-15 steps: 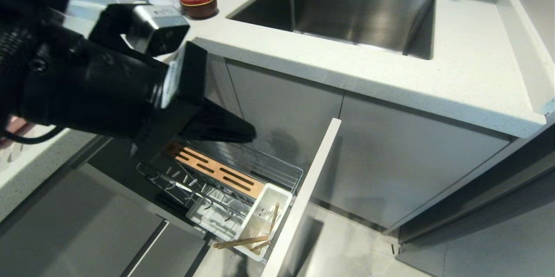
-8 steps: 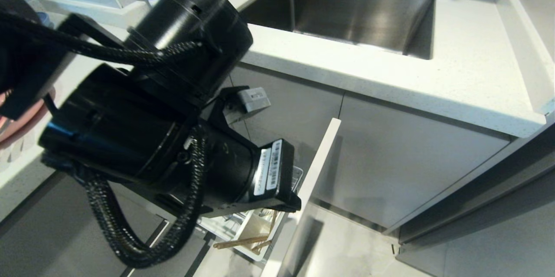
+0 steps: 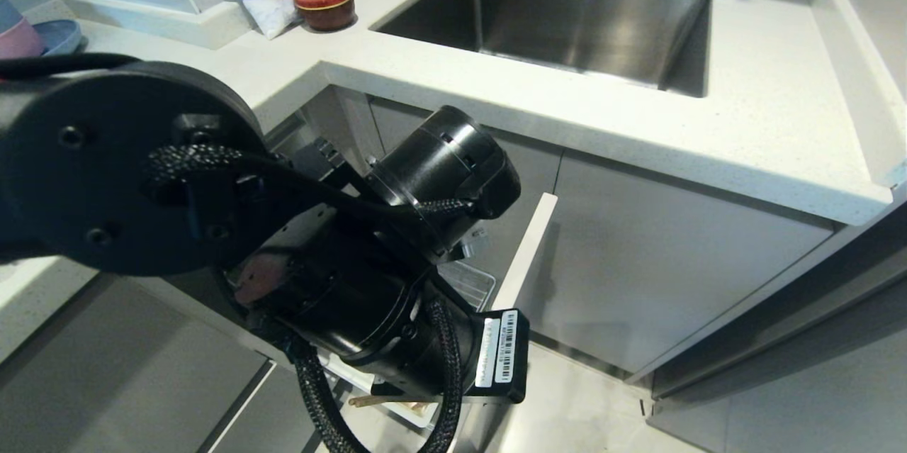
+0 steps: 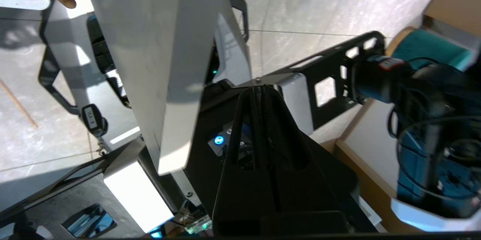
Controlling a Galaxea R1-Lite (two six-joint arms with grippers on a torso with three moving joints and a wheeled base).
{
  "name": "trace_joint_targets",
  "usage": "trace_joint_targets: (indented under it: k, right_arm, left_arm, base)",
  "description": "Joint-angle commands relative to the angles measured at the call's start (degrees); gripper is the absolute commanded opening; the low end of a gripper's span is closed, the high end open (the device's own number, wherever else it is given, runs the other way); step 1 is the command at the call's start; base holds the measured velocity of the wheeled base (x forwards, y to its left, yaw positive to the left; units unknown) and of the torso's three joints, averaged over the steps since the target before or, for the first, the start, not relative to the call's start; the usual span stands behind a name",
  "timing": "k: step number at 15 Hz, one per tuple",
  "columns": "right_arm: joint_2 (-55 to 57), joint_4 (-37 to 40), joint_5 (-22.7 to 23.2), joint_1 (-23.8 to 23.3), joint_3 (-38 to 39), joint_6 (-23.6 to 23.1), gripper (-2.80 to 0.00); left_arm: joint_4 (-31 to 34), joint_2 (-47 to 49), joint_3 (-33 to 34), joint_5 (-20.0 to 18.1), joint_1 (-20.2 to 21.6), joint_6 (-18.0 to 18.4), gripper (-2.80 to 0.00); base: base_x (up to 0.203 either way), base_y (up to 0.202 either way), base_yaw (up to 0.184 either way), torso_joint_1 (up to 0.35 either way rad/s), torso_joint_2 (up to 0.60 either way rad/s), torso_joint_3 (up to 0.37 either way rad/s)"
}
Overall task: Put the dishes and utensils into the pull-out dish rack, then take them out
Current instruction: Close the cupboard
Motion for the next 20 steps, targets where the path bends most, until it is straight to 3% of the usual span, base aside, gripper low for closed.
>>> trace_joint_targets:
  k: [1, 7, 12, 20]
  right_arm:
    - [-0.21, 0.0, -0.06, 0.01, 0.09, 0.0, -2.8]
    - [-0.21, 0.0, -0.05, 0.01, 0.09, 0.0, -2.8]
    - [-0.21, 0.0, -0.03, 0.01, 0.09, 0.0, -2.8]
    - [-0.21, 0.0, 0.02, 0.01, 0.09, 0.0, -2.8]
  left_arm:
    - [0.3, 2.0, 0.24, 2.03, -0.04, -0.28, -2.8]
    - [0.27, 3.25, 0.93, 9.56, 0.29, -0.28, -2.8]
    - [0.3, 2.71, 1.14, 20.66, 1.37, -0.31, -2.8]
    - [0.39, 1.27, 1.29, 35.62, 7.35, -0.23, -2.8]
  base:
    - [0.0, 0.0, 0.0, 0.0, 0.0, 0.0]
    - [0.0, 0.0, 0.0, 0.0, 0.0, 0.0]
    - [0.0, 0.0, 0.0, 0.0, 0.0, 0.0]
    - [0.0, 0.0, 0.0, 0.0, 0.0, 0.0]
